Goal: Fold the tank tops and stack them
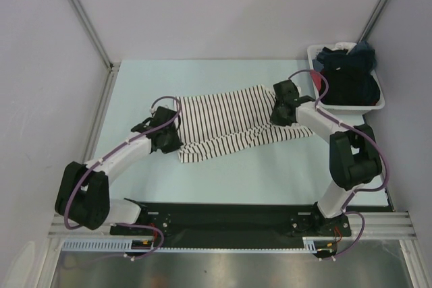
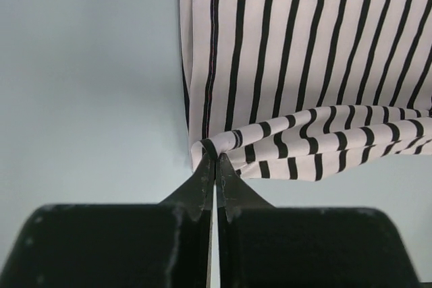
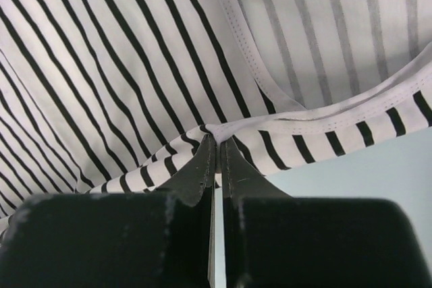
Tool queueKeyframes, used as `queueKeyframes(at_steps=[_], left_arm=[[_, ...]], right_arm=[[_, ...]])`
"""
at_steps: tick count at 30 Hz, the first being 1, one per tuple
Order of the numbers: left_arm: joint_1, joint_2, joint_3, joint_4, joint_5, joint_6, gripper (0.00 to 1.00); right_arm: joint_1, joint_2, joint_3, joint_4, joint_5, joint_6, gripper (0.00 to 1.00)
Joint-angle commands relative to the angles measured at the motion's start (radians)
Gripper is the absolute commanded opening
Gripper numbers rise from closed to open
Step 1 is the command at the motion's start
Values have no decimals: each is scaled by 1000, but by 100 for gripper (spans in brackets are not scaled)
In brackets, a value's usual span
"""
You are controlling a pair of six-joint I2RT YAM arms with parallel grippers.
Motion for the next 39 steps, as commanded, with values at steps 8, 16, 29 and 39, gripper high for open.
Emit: queueKeyframes(at_steps=[8, 16, 29, 39], left_arm=[[39, 139, 110, 13, -48, 55, 0], [64, 162, 139, 21, -49, 53, 0], [85, 260, 195, 23, -102, 55, 0], [99, 272, 232, 26, -175, 89, 19]], right_arm=[[-28, 97, 126, -38, 39, -25, 0], [-33, 114, 163, -48, 42, -24, 0], [-44, 204, 223, -33, 34, -9, 1], [-54, 226, 246, -33, 34, -4, 34]])
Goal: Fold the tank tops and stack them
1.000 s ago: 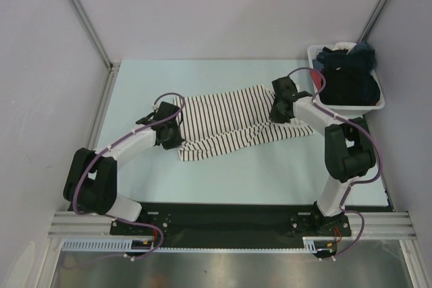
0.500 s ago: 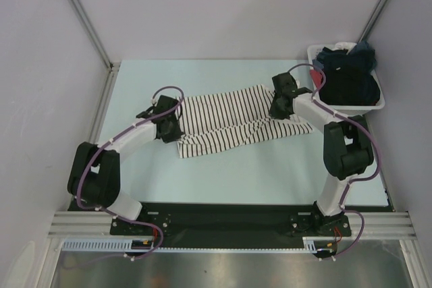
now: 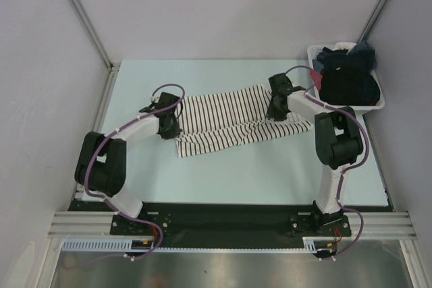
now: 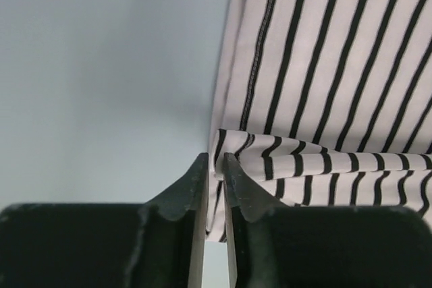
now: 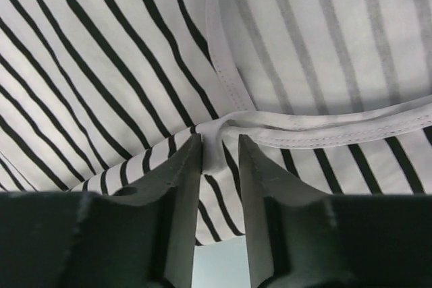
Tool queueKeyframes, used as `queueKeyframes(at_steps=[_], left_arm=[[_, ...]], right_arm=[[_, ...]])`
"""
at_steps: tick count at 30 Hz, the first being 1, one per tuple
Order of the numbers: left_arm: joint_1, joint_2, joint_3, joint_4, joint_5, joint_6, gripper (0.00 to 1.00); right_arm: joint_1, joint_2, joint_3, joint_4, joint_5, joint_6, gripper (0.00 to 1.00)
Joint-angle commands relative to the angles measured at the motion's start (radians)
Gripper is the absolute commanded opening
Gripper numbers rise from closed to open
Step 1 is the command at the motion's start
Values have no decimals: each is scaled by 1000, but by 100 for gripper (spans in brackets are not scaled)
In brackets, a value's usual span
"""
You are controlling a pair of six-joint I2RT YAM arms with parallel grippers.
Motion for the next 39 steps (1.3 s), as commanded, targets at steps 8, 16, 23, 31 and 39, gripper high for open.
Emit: queueKeyframes(at_steps=[8, 16, 23, 31, 39], left_arm=[[27, -140, 3, -20, -170, -3, 100], [68, -65, 163, 12, -94, 74, 100], [128, 184, 391, -34, -49, 120, 94], [147, 339, 505, -8, -3, 135, 91], [148, 457, 643, -23, 17, 148, 88]], right_arm=[[-54, -113, 53, 68, -24, -66, 47], [-112, 47, 249, 125, -239, -202, 46], [-120, 234, 530, 68, -279, -291, 57], [-129, 443, 760, 24, -340, -327, 59], [-129, 625, 992, -110, -363, -353, 58]])
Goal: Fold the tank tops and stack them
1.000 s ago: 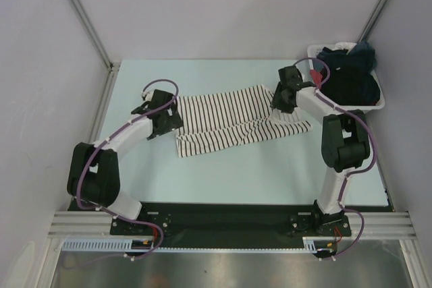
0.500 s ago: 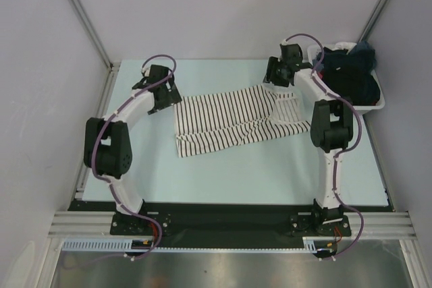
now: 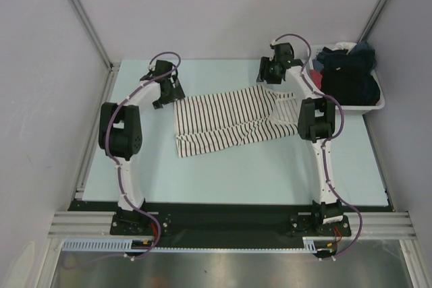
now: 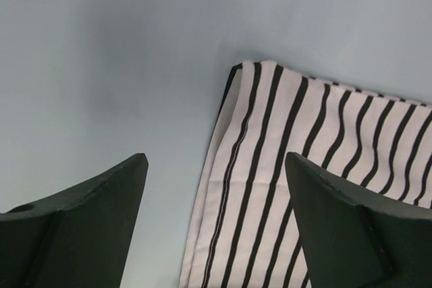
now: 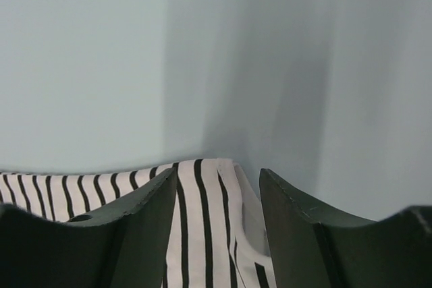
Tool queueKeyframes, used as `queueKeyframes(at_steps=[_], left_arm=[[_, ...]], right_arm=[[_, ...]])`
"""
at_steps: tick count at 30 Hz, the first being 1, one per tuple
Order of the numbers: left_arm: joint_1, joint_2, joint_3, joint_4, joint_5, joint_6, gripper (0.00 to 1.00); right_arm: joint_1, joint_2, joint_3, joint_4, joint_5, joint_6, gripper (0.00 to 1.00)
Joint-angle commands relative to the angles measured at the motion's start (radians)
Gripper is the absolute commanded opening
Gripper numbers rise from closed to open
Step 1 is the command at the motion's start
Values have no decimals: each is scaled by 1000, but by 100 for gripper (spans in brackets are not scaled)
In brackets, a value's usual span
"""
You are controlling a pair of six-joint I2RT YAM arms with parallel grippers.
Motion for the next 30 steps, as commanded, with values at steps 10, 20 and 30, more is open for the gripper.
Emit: queueKeyframes(at_steps=[10, 20, 30], left_arm=[[11, 145, 182, -31, 30, 18, 81], [27, 284, 380, -115, 46, 38, 58], [30, 346, 460, -143, 71, 47, 32]], right_arm=[[-12, 34, 19, -37, -54, -10, 51], [-21, 68, 49, -45, -82, 7, 41], [-27, 111, 101, -6, -70, 24, 19]])
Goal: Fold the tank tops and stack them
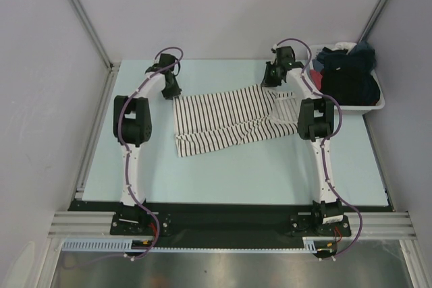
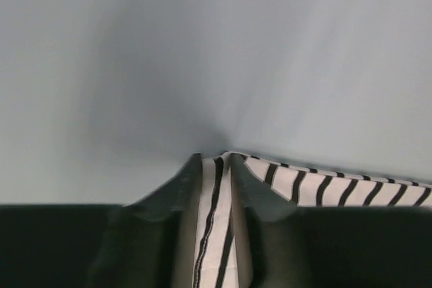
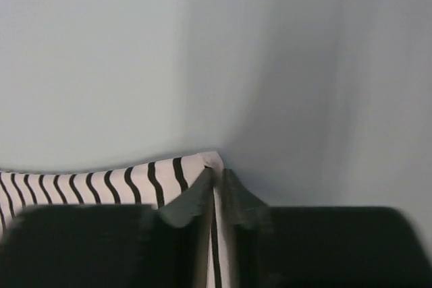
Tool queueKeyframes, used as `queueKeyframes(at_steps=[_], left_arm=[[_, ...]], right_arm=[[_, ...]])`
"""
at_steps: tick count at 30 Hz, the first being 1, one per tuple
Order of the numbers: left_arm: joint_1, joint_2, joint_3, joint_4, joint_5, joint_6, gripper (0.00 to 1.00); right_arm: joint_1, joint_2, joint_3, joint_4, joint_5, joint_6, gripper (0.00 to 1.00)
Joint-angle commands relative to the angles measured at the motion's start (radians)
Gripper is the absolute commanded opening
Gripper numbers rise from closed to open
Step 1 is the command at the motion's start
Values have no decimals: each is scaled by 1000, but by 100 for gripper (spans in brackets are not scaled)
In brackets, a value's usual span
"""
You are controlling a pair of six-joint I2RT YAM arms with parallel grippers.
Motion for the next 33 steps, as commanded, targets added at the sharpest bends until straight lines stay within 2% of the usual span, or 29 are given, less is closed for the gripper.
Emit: queueKeyframes(at_steps=[1, 2, 3, 10, 22, 24, 26, 28, 29, 33], left_arm=[[6, 35, 64, -20, 30, 23, 28], [6, 38, 78, -25, 32, 24, 4], [6, 44, 84, -35, 27, 23, 0], [7, -24, 52, -11, 19, 42, 0], [-8, -279, -215, 138, 32, 67, 1], [-15, -290, -244, 158, 30, 76, 0], [-17, -276, -235, 153, 38, 82, 0], [-17, -243, -215, 136, 39, 88, 0], [-17, -233, -205, 132, 36, 89, 0], [-17, -190, -174, 118, 16, 98, 0]], right_arm=[[-7, 45, 74, 19, -11, 12, 8], [-7, 53, 83, 14, -19, 12, 0], [-10, 59, 89, 19, -22, 14, 0], [-19, -45, -25, 118, 0, 43, 0], [-19, -265, -329, 347, 9, 37, 0], [-19, -262, -319, 332, 7, 39, 23], [-19, -239, -282, 291, -2, 37, 37], [-19, -197, -214, 258, -5, 42, 45], [-19, -185, -195, 235, -9, 42, 54], [-19, -124, -119, 212, -37, 46, 54]])
